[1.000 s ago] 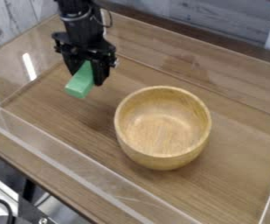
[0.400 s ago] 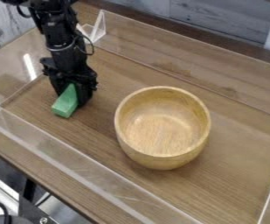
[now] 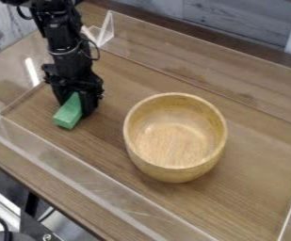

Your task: Remove the green block from inside the brown bowl and put it on the table

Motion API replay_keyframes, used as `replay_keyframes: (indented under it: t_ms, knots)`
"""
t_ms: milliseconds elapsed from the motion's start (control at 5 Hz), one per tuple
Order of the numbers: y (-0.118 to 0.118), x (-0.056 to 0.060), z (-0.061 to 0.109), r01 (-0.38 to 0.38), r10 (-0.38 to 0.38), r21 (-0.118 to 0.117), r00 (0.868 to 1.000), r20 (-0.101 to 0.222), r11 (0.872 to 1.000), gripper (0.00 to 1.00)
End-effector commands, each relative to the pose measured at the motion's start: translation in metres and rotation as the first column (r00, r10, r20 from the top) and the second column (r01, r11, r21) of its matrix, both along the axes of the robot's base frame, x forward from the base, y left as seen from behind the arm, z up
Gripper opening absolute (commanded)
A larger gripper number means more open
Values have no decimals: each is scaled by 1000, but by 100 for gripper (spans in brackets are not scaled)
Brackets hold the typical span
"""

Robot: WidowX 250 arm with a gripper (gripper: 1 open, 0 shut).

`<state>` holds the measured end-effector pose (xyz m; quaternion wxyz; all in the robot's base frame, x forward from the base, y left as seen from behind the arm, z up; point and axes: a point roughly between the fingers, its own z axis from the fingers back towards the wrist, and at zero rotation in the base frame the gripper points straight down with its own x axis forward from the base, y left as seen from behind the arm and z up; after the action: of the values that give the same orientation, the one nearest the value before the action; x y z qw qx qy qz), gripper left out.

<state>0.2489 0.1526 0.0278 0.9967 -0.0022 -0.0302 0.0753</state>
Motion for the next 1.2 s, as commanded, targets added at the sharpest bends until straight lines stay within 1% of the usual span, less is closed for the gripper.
replay_keyframes:
  t_ms: [0, 200, 400, 600, 800, 1000]
  knots:
    - [6, 13, 34, -6, 3, 43, 998, 68, 999, 0]
    - [4, 17, 45, -1, -3, 41, 997, 83, 999, 0]
    - [9, 20, 35, 12, -15, 41, 997, 75, 999, 0]
    - [12, 20, 23, 24, -26, 42, 998, 57, 999, 0]
    - [15, 21, 14, 33, -35, 42, 998, 47, 999, 0]
    - [15, 22, 15, 41, -43, 35, 998, 50, 999, 0]
